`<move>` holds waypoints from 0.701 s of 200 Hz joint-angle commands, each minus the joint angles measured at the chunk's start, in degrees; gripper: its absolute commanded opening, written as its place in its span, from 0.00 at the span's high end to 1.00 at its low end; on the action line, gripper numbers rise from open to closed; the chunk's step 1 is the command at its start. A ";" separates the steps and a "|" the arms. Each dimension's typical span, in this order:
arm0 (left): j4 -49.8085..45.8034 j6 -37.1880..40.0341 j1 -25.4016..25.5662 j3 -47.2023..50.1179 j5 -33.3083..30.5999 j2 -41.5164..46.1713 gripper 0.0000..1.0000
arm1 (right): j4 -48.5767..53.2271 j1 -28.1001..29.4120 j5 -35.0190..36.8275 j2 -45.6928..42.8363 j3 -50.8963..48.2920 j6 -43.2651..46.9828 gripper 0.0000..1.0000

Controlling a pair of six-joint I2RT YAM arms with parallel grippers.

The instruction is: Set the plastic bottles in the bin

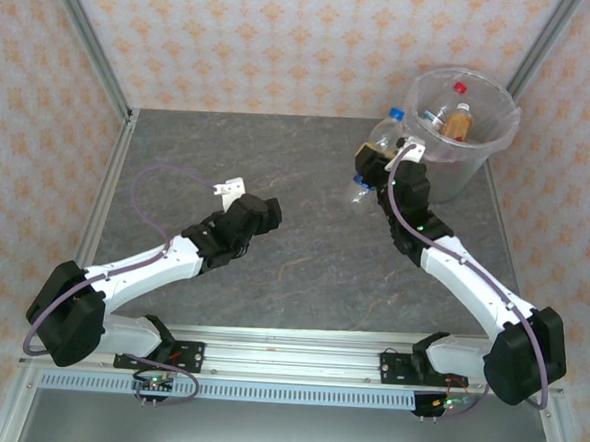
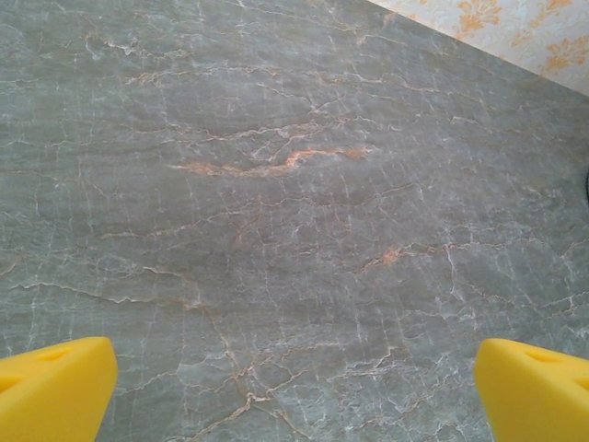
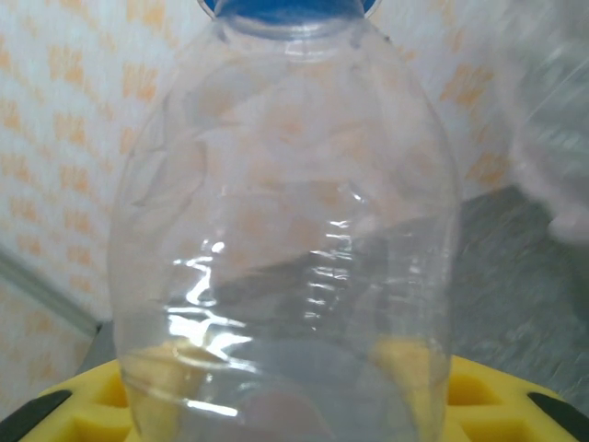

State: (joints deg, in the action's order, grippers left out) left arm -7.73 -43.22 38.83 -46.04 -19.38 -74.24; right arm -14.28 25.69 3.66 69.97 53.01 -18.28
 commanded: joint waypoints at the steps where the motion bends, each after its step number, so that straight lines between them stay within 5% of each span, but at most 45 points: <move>1: -2.50 -0.15 -0.68 -1.82 -2.23 1.10 0.00 | -5.92 -3.63 1.93 0.30 3.40 1.33 0.56; 140: -4.33 -0.85 -0.68 -1.77 -3.12 2.31 0.00 | -0.39 -20.55 0.05 12.06 27.57 3.23 0.55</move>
State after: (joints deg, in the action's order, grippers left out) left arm -10.20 -43.48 38.54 -46.48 -20.05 -73.10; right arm -15.09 7.31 3.03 79.99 76.62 -14.48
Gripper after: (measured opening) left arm 0.999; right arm 0.454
